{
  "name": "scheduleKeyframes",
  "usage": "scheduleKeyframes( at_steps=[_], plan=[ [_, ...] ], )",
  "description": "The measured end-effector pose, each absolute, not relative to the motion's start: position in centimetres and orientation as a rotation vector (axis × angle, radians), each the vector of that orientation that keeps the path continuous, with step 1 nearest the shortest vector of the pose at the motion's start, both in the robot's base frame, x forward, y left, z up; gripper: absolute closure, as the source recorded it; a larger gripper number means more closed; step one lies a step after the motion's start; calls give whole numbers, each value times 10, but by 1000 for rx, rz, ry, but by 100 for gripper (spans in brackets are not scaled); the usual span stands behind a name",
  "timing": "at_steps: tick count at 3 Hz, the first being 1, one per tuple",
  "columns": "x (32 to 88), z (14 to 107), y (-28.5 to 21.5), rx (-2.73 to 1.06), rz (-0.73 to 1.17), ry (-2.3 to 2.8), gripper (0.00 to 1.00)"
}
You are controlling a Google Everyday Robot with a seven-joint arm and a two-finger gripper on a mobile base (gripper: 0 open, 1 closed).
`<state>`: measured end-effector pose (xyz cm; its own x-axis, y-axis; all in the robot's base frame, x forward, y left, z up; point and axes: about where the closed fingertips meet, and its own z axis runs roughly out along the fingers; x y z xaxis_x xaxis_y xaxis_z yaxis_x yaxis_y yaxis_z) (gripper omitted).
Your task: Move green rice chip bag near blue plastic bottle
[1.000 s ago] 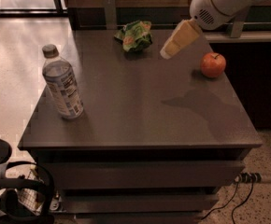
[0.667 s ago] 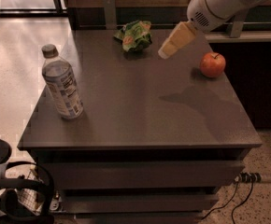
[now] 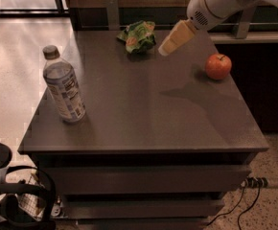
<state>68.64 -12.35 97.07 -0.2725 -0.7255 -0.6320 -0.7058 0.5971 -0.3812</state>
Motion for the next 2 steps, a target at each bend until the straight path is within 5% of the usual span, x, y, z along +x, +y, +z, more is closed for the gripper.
scheduleKeyframes(
  at_steps=[2],
  plan=[
    [769,936,-85,-1151,93,1937,0]
  ],
)
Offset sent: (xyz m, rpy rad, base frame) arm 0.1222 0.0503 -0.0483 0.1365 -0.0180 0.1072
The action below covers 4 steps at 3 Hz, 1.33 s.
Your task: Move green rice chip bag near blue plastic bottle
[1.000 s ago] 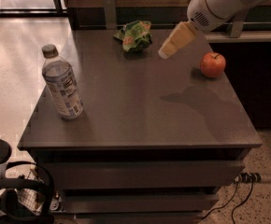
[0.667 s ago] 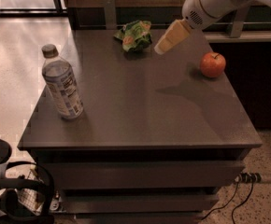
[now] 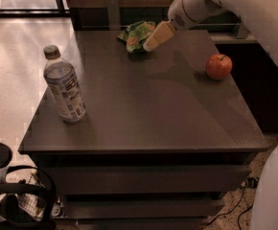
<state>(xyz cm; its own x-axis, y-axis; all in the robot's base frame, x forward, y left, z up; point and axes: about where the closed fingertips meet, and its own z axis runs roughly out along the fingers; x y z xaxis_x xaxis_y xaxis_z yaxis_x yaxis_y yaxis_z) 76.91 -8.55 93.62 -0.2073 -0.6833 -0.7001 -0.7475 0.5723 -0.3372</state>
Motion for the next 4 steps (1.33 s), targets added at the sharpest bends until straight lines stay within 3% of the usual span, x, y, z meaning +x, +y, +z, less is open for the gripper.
scheduleKeyframes(
  at_steps=[4],
  plan=[
    [827,867,-18,-1063,364,1935,2]
  ],
)
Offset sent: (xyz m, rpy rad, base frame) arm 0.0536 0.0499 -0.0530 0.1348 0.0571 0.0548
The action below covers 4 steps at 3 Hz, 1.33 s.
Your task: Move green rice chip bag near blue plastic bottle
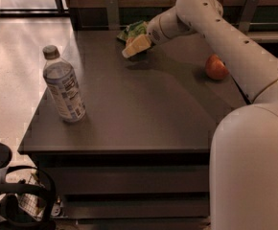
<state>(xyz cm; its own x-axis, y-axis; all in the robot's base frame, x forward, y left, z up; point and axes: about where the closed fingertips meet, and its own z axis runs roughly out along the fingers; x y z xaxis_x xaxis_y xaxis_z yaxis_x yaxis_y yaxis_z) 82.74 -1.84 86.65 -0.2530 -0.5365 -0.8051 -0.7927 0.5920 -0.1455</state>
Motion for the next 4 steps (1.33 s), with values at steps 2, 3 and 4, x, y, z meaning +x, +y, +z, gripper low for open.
scheduleKeyframes(
  at_steps=[2,3,4],
  plan=[
    [837,857,1,-1035,419,1937,62],
    [837,853,4,-1039,424,1939,92],
    [837,852,6,-1041,427,1940,100]
  ],
)
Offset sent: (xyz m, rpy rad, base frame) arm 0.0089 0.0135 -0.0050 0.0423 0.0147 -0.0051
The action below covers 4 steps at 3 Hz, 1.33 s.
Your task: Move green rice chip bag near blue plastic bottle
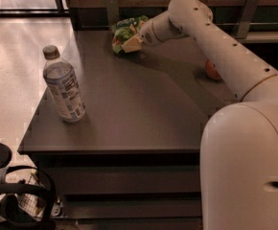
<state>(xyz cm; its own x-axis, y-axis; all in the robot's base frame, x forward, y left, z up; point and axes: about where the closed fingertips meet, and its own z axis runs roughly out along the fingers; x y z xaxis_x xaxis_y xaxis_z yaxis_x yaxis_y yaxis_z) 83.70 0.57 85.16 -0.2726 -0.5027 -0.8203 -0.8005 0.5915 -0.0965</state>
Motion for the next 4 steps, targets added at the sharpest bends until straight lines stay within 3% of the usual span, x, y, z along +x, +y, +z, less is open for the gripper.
scheduleKeyframes(
  at_steps=[2,4],
  plan=[
    [836,865,2,-1045,406,1918,100],
    [820,937,-24,-1040,259,1815,100]
  ],
)
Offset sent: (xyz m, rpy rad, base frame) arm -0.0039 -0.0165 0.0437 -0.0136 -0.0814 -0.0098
